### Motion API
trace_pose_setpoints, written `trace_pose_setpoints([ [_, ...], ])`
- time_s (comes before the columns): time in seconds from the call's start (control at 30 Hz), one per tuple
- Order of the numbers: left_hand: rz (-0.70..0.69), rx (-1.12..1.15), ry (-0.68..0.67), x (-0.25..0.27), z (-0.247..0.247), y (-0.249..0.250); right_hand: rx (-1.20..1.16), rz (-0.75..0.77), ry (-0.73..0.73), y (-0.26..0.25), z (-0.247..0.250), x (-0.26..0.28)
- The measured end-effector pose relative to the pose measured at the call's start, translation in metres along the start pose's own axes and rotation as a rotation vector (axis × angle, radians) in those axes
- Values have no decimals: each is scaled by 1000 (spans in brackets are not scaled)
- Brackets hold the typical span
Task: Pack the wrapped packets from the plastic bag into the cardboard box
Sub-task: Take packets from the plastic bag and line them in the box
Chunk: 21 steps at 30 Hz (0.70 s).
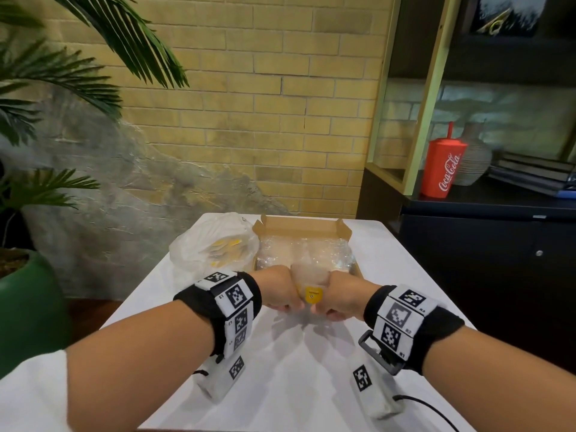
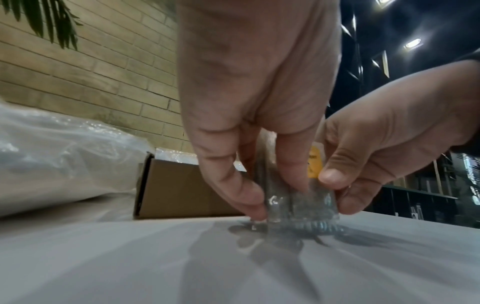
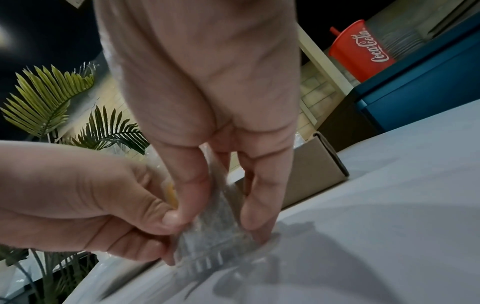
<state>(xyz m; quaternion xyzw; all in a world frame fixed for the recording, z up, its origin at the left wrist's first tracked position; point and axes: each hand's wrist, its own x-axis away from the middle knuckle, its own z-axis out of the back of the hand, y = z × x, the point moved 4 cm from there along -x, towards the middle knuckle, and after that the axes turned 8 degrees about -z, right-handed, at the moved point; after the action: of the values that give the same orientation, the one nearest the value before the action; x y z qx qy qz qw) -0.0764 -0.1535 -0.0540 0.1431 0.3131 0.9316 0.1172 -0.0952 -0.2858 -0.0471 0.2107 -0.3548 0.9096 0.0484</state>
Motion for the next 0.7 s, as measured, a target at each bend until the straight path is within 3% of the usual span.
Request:
trace_pose_setpoints([
  [0.17,-26,118,-23,2,4,7,1,68,116,-8,14,0],
  [0.27,-159,137,29,6,22,18,-89,127,135,-19,33,11],
  [0.37,-314,367,-18,11,37,33,-224,238,80,-35,50,24],
  [0.5,-286,679,-88,16,42,45,-331,319,24,-47,57,26],
  [0.7,-285,857,48,9,52,47,-494,309,90,-44,57,9],
])
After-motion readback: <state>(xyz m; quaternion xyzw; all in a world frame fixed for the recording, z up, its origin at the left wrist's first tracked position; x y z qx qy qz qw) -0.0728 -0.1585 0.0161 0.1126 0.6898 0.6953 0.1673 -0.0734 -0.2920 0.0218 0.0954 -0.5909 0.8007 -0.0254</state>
